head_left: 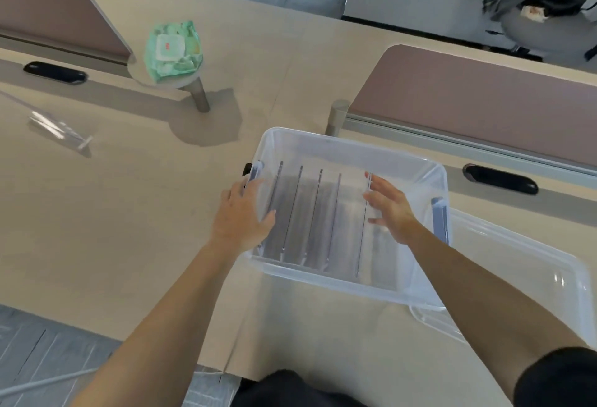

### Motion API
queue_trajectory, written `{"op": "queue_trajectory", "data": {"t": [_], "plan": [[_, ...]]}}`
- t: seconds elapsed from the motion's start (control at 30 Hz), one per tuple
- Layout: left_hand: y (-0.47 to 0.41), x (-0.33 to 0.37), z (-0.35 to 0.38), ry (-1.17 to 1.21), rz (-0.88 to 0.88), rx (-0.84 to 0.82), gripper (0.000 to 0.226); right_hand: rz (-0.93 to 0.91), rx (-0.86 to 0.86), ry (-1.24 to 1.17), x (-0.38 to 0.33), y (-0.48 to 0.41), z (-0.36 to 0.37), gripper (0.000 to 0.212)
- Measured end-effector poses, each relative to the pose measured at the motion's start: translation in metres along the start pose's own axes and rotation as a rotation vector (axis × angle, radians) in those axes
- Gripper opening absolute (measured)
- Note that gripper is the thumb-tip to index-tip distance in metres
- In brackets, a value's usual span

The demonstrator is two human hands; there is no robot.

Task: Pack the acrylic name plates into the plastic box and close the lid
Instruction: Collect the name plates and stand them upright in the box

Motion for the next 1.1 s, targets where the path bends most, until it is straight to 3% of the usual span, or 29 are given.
{"op": "queue_trajectory", "data": {"t": [0.4, 0.63, 0.83, 1.1], "plan": [[-0.003, -0.005, 0.001, 0.026, -0.030, 0.007, 0.075, 0.139, -0.009, -0.143, 0.031, -0.038, 0.003, 0.048], [-0.003, -0.005, 0.002, 0.073, -0.026, 0.048, 0.072, 0.067, 0.120, 0.123, 0.041, -0.026, -0.010, 0.060], [-0.003, -0.004, 0.001, 0.059, -0.014, 0.057, 0.072, 0.007, 0.016, 0.318, 0.048, -0.008, -0.006, 0.053], [-0.004, -0.003, 0.001, 0.049, -0.021, 0.056, 0.070, 0.169, -0.116, 0.165, 0.050, -0.003, -0.002, 0.057]]}}
Point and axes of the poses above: each hand's wrist, its own y-axis away from the middle knuckle, its own z-axis out of the palm, x = y × z, the point moved 2 cm from there along -y, towards the middle knuckle, and after that the axes turned 13 degrees about z, right-handed, at the moved point
